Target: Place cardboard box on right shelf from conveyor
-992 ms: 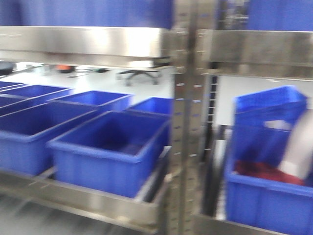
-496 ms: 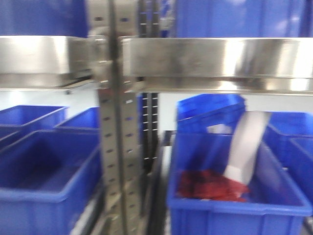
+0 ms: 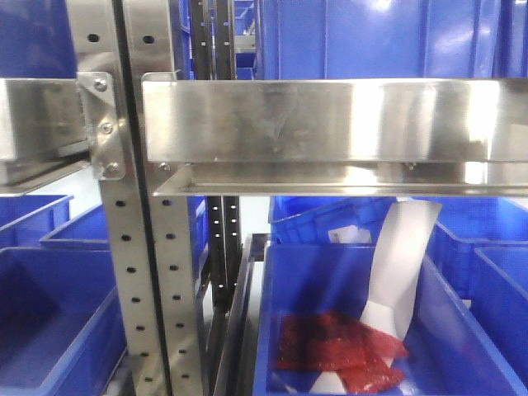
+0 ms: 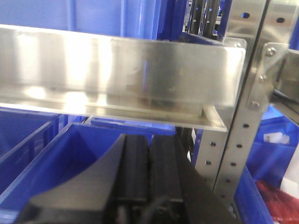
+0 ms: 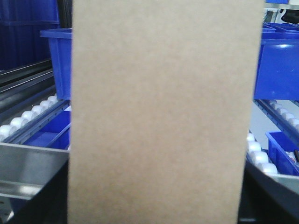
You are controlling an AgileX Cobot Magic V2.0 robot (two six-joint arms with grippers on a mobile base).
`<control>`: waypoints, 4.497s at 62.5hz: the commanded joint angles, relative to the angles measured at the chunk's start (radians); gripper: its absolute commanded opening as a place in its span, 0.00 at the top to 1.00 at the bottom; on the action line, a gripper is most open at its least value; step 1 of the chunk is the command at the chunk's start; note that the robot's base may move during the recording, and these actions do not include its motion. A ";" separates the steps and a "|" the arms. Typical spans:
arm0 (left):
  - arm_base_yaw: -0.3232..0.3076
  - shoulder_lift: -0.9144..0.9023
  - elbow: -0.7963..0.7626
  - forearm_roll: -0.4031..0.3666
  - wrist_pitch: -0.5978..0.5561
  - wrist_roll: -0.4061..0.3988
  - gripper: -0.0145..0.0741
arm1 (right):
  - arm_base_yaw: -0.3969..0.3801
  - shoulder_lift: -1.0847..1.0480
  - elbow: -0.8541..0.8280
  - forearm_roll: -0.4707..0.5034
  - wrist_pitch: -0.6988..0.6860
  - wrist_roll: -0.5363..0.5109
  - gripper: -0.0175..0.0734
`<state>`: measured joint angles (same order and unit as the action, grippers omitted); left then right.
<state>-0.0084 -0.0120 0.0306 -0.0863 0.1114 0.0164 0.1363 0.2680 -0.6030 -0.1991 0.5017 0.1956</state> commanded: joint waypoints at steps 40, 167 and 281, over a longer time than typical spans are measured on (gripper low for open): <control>-0.003 -0.010 -0.003 -0.005 -0.084 -0.005 0.97 | -0.004 0.013 -0.029 -0.019 -0.097 -0.011 0.41; -0.003 -0.010 -0.003 -0.005 -0.084 -0.005 0.97 | 0.217 0.998 -0.370 -0.176 -0.502 -1.089 0.41; -0.003 -0.010 -0.003 -0.005 -0.084 -0.005 0.97 | 0.247 0.958 -0.369 -0.130 -0.479 -1.032 0.11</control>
<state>-0.0084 -0.0120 0.0306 -0.0863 0.1114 0.0164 0.3680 1.2640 -0.9337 -0.3291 0.0928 -0.8399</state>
